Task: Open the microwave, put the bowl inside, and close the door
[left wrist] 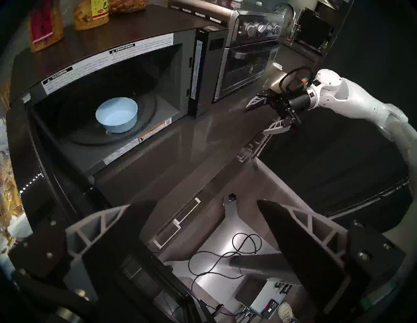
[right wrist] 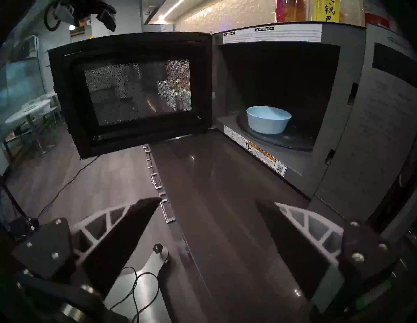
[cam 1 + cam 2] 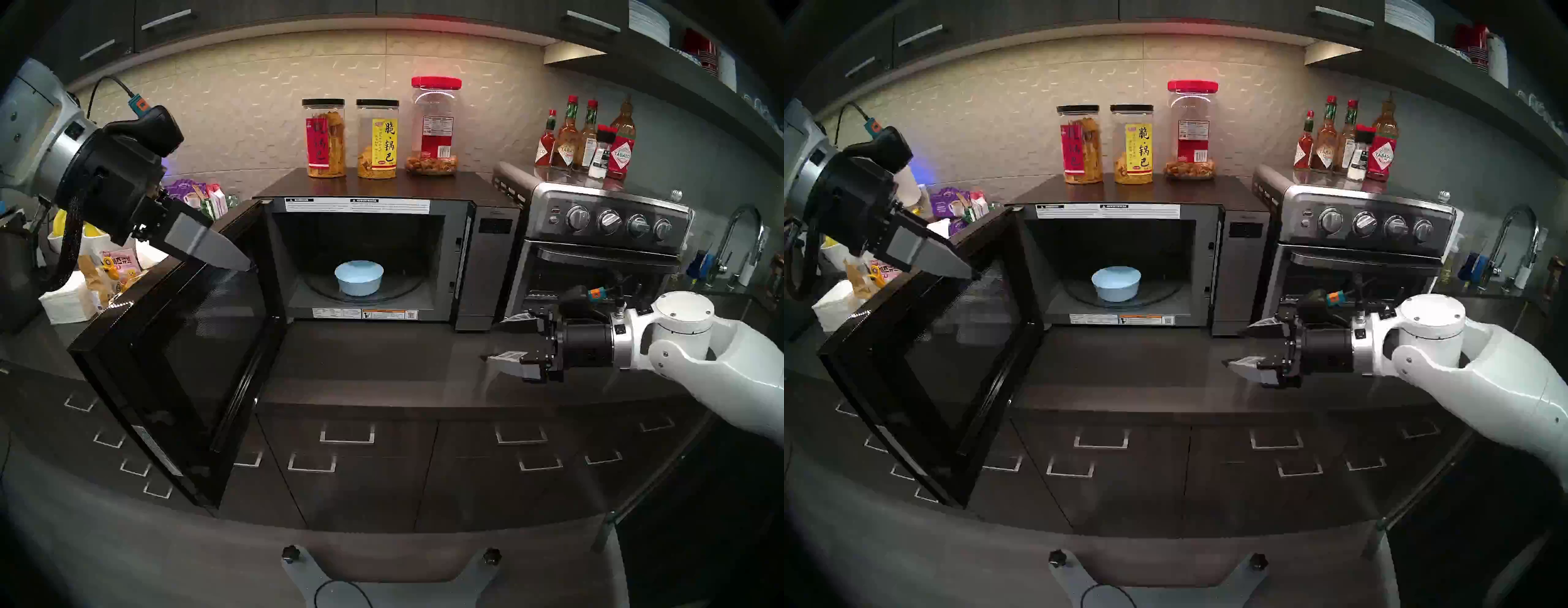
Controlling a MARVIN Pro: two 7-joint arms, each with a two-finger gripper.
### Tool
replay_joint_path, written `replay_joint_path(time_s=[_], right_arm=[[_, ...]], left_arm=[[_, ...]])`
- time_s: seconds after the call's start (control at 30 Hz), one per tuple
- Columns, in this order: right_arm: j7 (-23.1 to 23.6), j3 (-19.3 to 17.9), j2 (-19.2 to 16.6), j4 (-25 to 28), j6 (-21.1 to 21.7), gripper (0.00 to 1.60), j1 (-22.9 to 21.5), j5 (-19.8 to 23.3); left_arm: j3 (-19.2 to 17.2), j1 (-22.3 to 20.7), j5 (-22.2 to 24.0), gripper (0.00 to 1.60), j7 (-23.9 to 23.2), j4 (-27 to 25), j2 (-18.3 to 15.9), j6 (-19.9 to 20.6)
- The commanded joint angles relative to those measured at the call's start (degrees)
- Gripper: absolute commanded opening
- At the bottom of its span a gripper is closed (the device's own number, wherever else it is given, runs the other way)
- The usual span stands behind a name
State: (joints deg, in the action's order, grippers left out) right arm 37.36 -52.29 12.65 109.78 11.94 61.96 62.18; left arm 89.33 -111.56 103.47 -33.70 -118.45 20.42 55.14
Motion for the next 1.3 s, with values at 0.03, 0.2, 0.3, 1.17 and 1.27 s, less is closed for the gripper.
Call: replay_joint_path(time_s=[0.03, 0.2, 0.3, 1.17, 1.27], right_arm=[[-1.48, -0.71, 1.32, 0.51, 0.62, 1.60, -0.88, 0.70], [-2.17, -0.81, 1.30, 0.57, 0.70, 1.60, -0.73, 1.14], [-2.22, -0.82, 1.31, 0.59, 0.73, 1.60, -0.72, 1.16], [-2.36, -0.82, 1.29, 0.63, 0.78, 1.60, -0.72, 1.22], [-2.35, -0.82, 1.29, 0.63, 0.78, 1.60, -0.72, 1.22]], left_arm=[[-0.81, 0.11, 0.16, 1.60, -0.08, 0.11, 0.20, -0.17], [-0.82, 0.14, 0.16, 1.60, -0.08, 0.12, 0.21, -0.17], [-0.83, 0.14, 0.16, 1.60, -0.08, 0.12, 0.21, -0.17], [-0.85, 0.18, 0.17, 1.60, -0.09, 0.13, 0.23, -0.18], [-0.85, 0.18, 0.17, 1.60, -0.09, 0.13, 0.23, -0.18]])
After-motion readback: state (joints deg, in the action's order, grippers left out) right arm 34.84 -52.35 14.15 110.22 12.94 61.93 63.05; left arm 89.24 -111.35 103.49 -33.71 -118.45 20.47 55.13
